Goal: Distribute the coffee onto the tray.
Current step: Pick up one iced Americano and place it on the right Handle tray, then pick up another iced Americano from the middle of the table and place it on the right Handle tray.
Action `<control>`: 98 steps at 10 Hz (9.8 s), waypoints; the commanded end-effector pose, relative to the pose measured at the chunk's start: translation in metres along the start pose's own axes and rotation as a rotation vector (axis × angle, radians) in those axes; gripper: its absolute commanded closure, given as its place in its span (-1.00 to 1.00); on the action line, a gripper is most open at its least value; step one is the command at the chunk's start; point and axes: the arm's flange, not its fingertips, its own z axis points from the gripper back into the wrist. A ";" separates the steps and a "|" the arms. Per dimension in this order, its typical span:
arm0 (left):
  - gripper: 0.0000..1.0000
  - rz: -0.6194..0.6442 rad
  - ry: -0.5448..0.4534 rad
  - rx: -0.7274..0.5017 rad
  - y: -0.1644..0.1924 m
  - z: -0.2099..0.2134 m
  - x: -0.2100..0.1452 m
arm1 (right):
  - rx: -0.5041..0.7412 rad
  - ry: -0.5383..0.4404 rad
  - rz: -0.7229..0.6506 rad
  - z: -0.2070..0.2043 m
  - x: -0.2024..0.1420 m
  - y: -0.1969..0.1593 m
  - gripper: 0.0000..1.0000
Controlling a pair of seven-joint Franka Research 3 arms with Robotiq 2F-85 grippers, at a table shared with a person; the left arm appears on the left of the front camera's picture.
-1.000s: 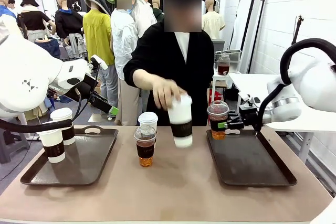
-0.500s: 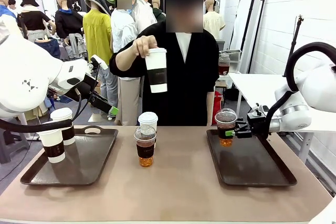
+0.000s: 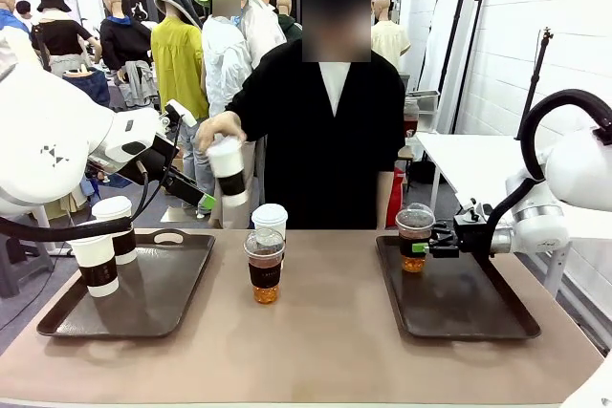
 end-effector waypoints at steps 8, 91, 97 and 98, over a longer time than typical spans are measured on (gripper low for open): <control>-1.00 0.004 -0.003 -0.003 0.001 0.000 -0.001 | -0.076 -0.056 -0.015 -0.011 -0.020 -0.022 -0.39; -1.00 0.004 -0.003 -0.003 0.001 0.000 -0.001 | 0.020 -0.103 -0.025 -0.273 -0.001 0.129 -1.00; -1.00 0.004 -0.003 -0.003 0.001 0.000 -0.001 | 0.088 -0.098 -0.035 -0.307 0.005 0.117 -1.00; -1.00 0.004 -0.003 -0.003 0.001 0.000 -0.001 | 0.099 -0.101 -0.036 -0.310 0.007 0.115 -1.00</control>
